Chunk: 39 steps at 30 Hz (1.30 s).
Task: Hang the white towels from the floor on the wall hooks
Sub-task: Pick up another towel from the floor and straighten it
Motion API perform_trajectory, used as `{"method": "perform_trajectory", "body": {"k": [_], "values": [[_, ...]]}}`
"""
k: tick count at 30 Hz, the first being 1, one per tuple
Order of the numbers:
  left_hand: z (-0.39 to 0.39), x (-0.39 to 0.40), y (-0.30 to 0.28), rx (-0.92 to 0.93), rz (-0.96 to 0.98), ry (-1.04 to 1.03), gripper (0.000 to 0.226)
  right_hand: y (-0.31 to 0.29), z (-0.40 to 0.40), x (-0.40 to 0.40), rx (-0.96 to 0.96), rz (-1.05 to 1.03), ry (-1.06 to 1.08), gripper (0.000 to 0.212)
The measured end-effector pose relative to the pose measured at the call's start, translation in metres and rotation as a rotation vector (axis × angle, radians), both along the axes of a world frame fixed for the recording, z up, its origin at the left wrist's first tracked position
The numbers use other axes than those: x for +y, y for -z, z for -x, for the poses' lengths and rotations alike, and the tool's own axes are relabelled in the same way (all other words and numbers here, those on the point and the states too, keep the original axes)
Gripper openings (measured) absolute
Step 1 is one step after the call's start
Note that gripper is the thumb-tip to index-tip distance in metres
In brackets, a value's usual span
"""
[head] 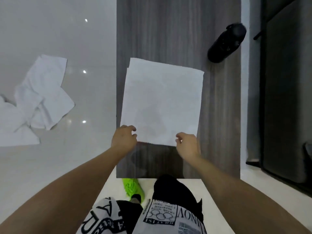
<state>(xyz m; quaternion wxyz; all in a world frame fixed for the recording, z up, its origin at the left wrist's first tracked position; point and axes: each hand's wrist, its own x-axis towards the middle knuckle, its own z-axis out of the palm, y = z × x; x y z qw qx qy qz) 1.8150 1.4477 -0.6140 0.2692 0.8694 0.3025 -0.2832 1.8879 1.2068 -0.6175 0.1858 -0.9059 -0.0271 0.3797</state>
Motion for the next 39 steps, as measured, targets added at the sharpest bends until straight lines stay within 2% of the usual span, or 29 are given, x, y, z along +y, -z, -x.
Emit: {"method": "perform_trajectory", "body": {"k": [4, 6, 8, 10, 13, 15, 17, 19, 22, 24, 26, 28, 30, 33, 39], "values": [[0.032, -0.016, 0.038, -0.031, -0.007, 0.190, 0.033, 0.043, 0.039, 0.018, 0.025, -0.017, -0.185, 0.028], [0.040, -0.021, 0.055, -0.091, -0.041, 0.139, 0.040, 0.062, 0.049, 0.024, -0.065, -0.049, -0.230, 0.028], [0.041, -0.021, 0.069, -0.108, -0.102, -0.084, 0.052, 0.075, 0.050, 0.028, -0.203, -0.054, -0.060, 0.033], [0.037, -0.014, 0.079, -0.101, -0.135, -0.265, 0.064, 0.084, 0.044, 0.025, -0.303, 0.065, 0.238, 0.047], [0.028, 0.001, 0.084, -0.075, -0.177, -0.335, 0.062, 0.089, 0.028, 0.011, -0.254, 0.287, 0.550, 0.066], [0.026, 0.008, 0.081, -0.083, -0.062, -0.453, 0.052, 0.089, 0.024, 0.000, -0.188, 0.323, 0.677, 0.071], [0.027, 0.011, 0.077, -0.087, -0.011, -0.517, 0.042, 0.087, 0.022, -0.008, -0.156, 0.241, 0.803, 0.067], [0.031, 0.015, 0.074, -0.066, -0.047, -0.504, 0.036, 0.084, 0.022, -0.013, -0.122, 0.102, 0.929, 0.051], [0.036, 0.020, 0.067, -0.051, -0.027, -0.603, 0.034, 0.076, 0.023, -0.019, -0.037, 0.036, 0.937, 0.027], [0.042, 0.023, 0.064, -0.026, 0.010, -0.695, 0.023, 0.072, 0.025, -0.024, 0.060, 0.010, 0.952, 0.029], [0.049, 0.027, 0.062, 0.050, 0.112, -0.842, 0.015, 0.067, 0.028, -0.028, 0.223, -0.075, 1.106, 0.028], [0.055, 0.029, 0.058, 0.113, 0.294, -1.084, 0.010, 0.061, 0.034, -0.030, 0.325, -0.207, 1.330, 0.021], [0.063, 0.031, 0.053, 0.079, 0.413, -1.240, 0.006, 0.055, 0.043, -0.032, 0.307, -0.285, 1.449, 0.013], [0.079, 0.033, 0.049, -0.039, 0.509, -1.373, 0.003, 0.054, 0.060, -0.037, 0.231, -0.374, 1.583, 0.011], [0.125, 0.034, 0.050, -0.125, 0.667, -1.462, 0.023, 0.055, 0.098, -0.041, 0.123, -0.454, 1.725, 0.013]]}}
